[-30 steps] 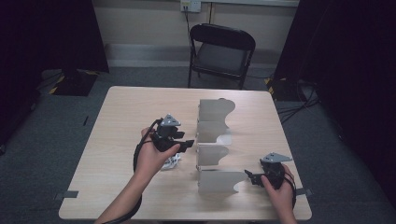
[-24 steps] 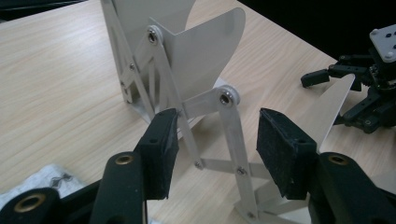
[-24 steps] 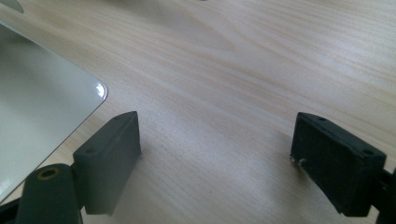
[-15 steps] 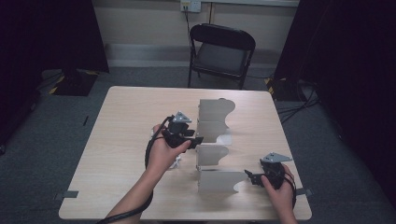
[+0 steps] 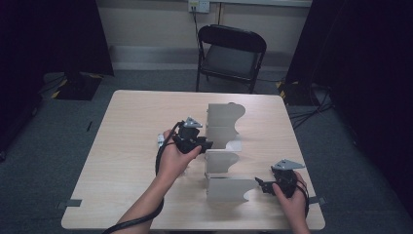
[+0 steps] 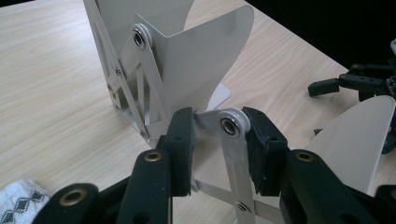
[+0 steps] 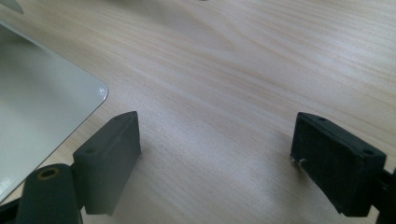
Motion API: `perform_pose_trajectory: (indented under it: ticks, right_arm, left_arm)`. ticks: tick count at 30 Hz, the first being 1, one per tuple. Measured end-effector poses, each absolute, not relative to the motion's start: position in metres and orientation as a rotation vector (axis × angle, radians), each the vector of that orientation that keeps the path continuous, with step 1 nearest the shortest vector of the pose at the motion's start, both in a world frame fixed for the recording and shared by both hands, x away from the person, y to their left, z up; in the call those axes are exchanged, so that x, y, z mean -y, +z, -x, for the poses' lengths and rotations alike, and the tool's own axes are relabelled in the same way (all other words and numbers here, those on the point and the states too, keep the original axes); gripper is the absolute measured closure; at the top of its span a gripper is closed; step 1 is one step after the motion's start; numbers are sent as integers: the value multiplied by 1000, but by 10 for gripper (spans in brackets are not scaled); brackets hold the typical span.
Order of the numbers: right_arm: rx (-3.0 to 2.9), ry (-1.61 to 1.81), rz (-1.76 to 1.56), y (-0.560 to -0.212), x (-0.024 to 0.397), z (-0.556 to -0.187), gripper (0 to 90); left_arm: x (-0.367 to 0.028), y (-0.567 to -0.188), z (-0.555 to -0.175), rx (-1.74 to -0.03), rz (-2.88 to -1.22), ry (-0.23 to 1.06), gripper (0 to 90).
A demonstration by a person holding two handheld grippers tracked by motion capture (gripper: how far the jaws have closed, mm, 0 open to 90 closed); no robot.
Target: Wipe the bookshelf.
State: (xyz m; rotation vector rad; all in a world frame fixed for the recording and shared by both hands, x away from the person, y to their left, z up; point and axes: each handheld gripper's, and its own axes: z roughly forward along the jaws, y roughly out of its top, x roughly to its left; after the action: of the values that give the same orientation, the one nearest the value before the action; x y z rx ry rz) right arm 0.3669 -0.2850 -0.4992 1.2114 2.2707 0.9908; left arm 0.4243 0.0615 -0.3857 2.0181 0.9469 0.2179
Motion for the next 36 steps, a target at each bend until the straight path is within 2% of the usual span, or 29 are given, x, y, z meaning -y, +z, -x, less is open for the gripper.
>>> perform_pose_trajectory:
  ticks: [18, 21, 23, 30, 36]
  right_arm:
    - [-2271, 991, -1212, -499, 285, -367, 149]
    - [-2271, 991, -1212, -499, 285, -367, 149]
    - [-2271, 991, -1211, -499, 285, -367, 149]
    - [-2271, 991, -1212, -499, 285, -367, 149]
    - [-2271, 991, -1211, -499, 285, -367, 149]
  left_arm:
    - [-55, -383, -426, -1056, -1992, 265, 716]
    - [-57, -384, -424, -1050, -1971, 259, 697]
    - [-62, -385, -421, -1030, -1979, 259, 639]
    - [-80, -390, -409, -969, -1980, 274, 557]
    - [-94, -397, -399, -953, -2003, 254, 556]
